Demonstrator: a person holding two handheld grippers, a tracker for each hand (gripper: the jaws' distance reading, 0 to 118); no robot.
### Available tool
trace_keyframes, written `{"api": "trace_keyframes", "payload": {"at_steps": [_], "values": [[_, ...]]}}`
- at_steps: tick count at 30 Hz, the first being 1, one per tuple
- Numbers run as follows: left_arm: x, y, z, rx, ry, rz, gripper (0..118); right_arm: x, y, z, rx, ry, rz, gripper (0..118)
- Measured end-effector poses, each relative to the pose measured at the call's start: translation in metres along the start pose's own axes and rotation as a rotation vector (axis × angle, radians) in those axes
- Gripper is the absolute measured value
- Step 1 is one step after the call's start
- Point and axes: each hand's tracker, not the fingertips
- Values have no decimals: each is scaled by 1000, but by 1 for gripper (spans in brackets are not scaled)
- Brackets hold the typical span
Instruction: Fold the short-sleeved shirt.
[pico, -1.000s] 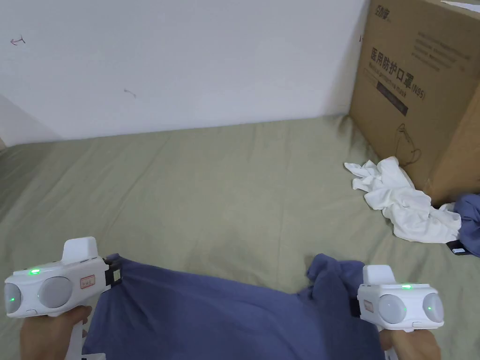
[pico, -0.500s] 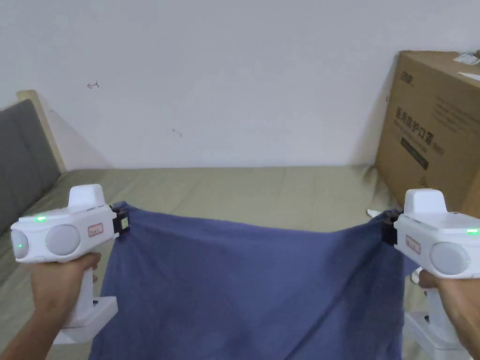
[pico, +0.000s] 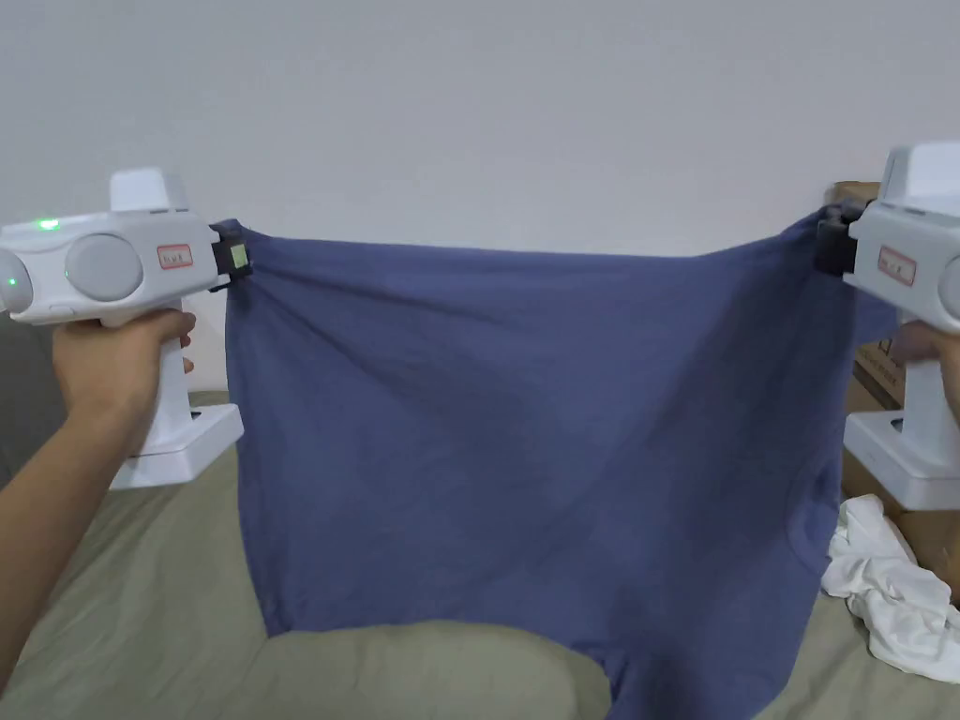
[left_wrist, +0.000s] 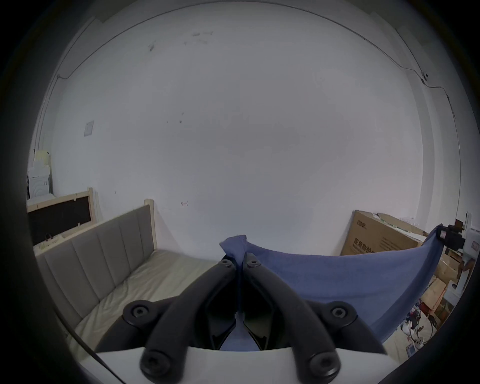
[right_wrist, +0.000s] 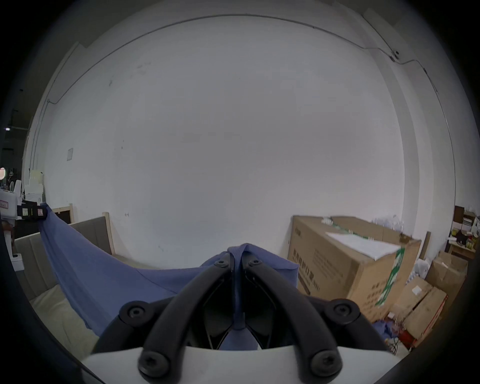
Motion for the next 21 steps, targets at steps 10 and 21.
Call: {"api": "trace_keyframes", "payload": {"at_steps": [10, 21], "values": [[-2, -19, -49, 5, 11, -19, 0, 7, 4, -46, 15, 44, 21, 2], [-4, -163, -108, -179, 10, -24, 0, 15, -159, -90, -200, 74, -88, 2]]}}
